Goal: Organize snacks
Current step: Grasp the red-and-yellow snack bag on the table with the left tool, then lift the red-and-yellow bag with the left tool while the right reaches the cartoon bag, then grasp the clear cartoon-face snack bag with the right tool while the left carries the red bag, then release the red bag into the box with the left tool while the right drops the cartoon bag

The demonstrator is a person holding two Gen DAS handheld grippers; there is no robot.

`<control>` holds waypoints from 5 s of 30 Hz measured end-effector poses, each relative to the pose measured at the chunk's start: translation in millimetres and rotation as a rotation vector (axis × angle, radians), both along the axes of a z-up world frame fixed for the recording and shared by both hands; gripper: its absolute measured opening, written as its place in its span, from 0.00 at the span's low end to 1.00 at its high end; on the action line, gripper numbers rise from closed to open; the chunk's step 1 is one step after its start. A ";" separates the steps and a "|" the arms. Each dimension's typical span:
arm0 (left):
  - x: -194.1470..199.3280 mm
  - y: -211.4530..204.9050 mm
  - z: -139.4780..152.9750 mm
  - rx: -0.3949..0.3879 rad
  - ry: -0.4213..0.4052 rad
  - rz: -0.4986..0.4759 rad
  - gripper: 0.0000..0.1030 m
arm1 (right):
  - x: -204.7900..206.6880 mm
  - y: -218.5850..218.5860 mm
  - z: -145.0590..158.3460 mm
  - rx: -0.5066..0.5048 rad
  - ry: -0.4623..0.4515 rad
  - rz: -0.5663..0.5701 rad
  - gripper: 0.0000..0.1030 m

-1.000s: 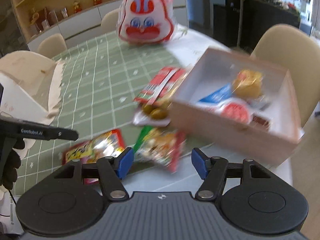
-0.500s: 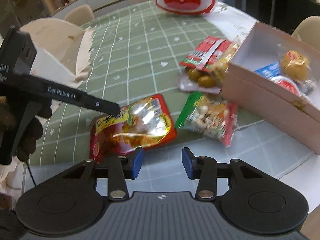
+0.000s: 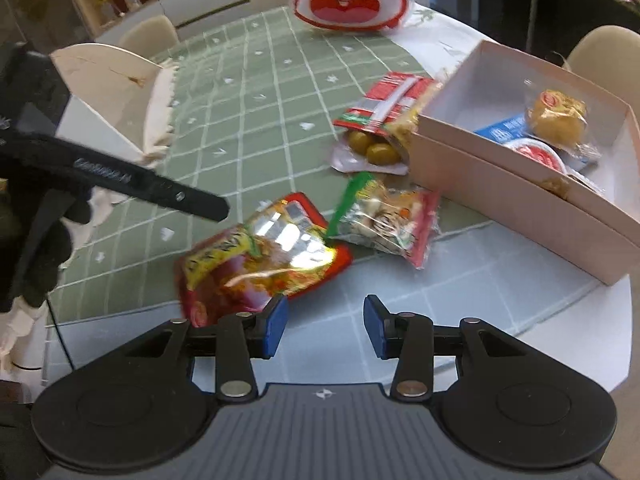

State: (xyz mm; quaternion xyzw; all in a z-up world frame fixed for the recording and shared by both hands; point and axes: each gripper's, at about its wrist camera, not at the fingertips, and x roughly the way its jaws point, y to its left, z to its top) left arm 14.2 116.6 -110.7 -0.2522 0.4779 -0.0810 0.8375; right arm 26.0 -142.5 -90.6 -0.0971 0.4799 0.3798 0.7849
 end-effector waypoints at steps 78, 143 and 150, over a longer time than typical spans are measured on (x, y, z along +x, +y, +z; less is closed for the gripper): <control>9.4 -38.4 15.2 0.144 -0.027 0.062 0.24 | 41.0 -29.1 -10.2 0.058 -0.048 -0.249 0.64; 155.7 -122.0 174.3 -0.140 -0.385 -0.108 0.23 | 68.4 -139.0 166.9 0.084 -0.543 -0.392 0.54; 224.6 -138.3 60.6 -0.255 -0.083 -0.089 0.23 | 91.6 -129.1 151.4 0.032 -0.493 -0.419 0.54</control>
